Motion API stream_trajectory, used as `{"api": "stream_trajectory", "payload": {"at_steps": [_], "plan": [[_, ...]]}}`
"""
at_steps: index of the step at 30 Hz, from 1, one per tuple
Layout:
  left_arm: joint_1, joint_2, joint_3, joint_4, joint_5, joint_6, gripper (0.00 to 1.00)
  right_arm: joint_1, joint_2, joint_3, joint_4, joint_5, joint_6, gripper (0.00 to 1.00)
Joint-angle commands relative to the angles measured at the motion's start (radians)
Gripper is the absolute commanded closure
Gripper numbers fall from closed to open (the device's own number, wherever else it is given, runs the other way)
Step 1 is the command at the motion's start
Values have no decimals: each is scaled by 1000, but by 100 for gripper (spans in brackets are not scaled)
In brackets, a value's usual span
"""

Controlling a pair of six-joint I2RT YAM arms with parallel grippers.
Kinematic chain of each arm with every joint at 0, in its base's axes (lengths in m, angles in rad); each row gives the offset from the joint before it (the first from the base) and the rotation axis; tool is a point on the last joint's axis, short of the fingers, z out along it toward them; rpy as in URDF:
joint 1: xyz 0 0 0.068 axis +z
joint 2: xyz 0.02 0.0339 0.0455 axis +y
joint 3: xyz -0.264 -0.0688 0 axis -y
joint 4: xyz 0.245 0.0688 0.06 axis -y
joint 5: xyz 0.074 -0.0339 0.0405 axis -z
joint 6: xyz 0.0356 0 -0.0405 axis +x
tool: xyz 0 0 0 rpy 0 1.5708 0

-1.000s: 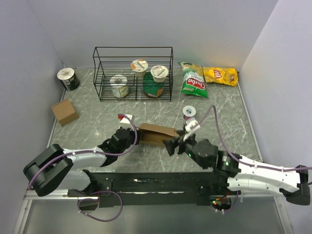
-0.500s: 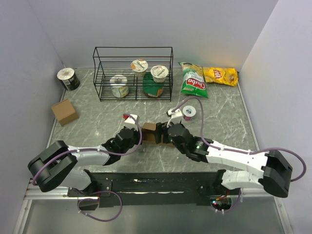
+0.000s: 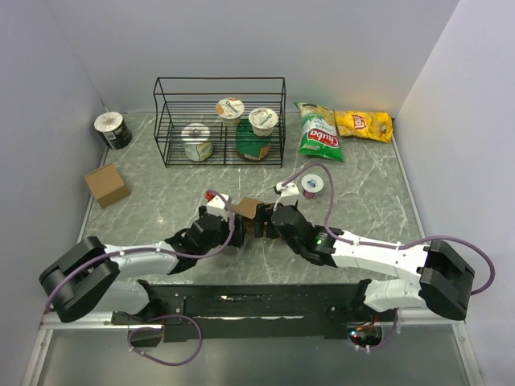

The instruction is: Fold the paper box

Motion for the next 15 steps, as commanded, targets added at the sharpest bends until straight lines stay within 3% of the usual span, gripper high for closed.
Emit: {"api": "stream_trajectory", "payload": {"at_steps": [1,8,15], "plan": [[-16,-69,-22,-99,109,3,4,-34,16,-16,7,13,50,21],[-16,-257,-82,-112,293,29,4,-64,25,-36,13,0,45,21],[-15,-558,-69,-180,412,37,4,-81,56,-57,16,-21,51,21]]}}
